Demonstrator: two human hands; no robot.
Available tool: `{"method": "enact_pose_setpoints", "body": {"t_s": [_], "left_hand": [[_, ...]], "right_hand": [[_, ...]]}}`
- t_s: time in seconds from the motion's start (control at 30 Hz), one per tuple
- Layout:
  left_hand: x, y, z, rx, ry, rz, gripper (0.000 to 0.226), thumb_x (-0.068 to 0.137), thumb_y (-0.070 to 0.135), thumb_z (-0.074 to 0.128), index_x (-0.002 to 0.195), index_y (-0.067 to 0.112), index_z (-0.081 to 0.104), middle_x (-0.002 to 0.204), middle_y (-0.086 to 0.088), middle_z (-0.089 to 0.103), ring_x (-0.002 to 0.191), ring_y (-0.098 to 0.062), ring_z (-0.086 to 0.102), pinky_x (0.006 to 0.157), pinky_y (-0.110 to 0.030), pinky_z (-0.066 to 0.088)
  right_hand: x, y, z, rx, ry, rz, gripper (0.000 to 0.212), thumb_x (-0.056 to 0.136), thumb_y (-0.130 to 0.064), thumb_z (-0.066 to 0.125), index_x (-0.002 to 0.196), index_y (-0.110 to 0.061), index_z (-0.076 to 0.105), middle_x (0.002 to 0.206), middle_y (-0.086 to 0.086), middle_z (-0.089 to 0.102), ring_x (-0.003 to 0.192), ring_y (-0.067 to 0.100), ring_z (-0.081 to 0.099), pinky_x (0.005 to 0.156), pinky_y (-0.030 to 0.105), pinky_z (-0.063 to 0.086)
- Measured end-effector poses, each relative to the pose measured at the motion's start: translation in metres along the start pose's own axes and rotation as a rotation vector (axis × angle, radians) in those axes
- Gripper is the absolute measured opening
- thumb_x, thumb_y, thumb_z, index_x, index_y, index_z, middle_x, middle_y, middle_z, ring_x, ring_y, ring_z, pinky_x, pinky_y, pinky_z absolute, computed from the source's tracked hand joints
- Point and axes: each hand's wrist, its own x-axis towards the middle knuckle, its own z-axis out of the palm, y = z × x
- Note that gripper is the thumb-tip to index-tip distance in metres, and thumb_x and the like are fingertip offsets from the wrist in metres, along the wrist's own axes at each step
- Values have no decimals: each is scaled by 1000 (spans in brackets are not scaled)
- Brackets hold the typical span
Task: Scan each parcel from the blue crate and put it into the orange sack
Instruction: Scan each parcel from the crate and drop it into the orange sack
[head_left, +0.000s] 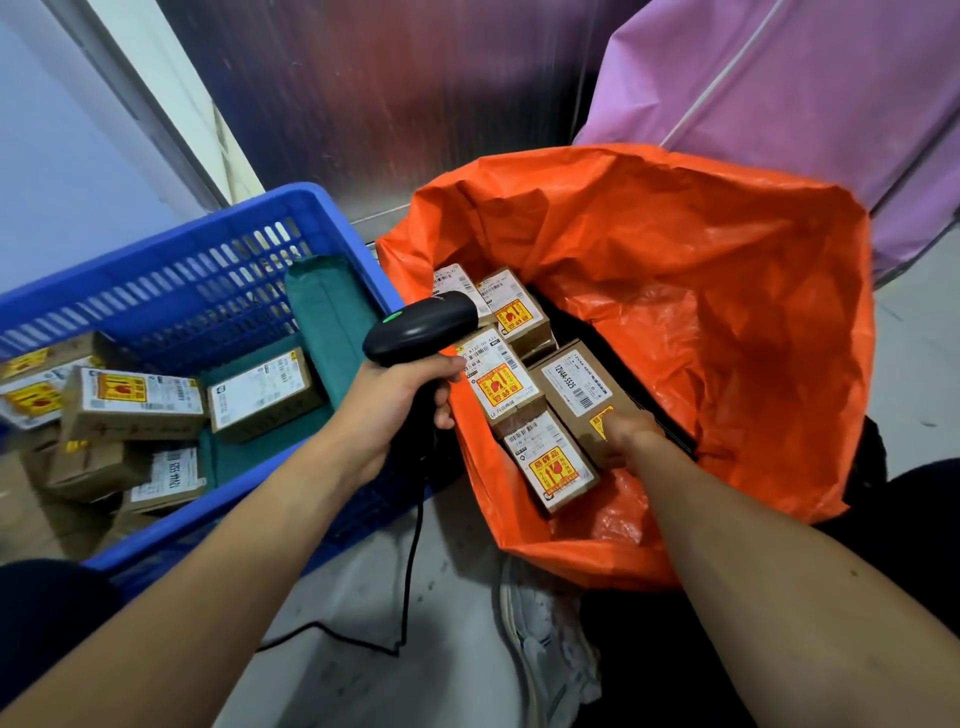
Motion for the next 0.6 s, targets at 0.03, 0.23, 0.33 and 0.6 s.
{"method": "enact_pose_setpoints", "body": {"t_s": [0.03, 0.23, 0.33, 0.6], "left_hand": [[0, 0, 0, -11, 2, -1, 15, 94, 8, 70, 82, 3, 63, 60, -9, 50, 48, -18, 49, 57, -33, 49], [-7, -1, -12, -94, 76, 11, 14, 91, 11, 71, 80, 7, 63, 61, -7, 49, 47, -20, 46, 57, -33, 49], [-14, 7, -23, -101, 140, 33, 16, 91, 10, 71, 76, 10, 64, 58, -5, 51, 45, -20, 47, 57, -32, 50], [-61, 63, -65, -203, 313, 246, 23, 91, 16, 76, 71, 14, 65, 59, -4, 51, 48, -20, 46, 56, -34, 46]], "right_hand": [[-10, -6, -1, 30, -6, -10, 23, 93, -19, 47, 93, -2, 63, 88, 16, 72, 82, 33, 72, 84, 45, 62], [-27, -50, -12, 160, -37, -105, 31, 100, -17, 40, 111, -1, 63, 76, 12, 74, 58, 23, 67, 57, 27, 39], [-46, -84, -21, 123, -17, -238, 34, 98, -19, 44, 114, 3, 65, 73, 11, 75, 66, 24, 70, 57, 26, 39], [-164, -195, -28, 8, -106, -663, 21, 99, -12, 48, 95, 0, 64, 57, 6, 70, 55, 19, 64, 56, 21, 51]]}}
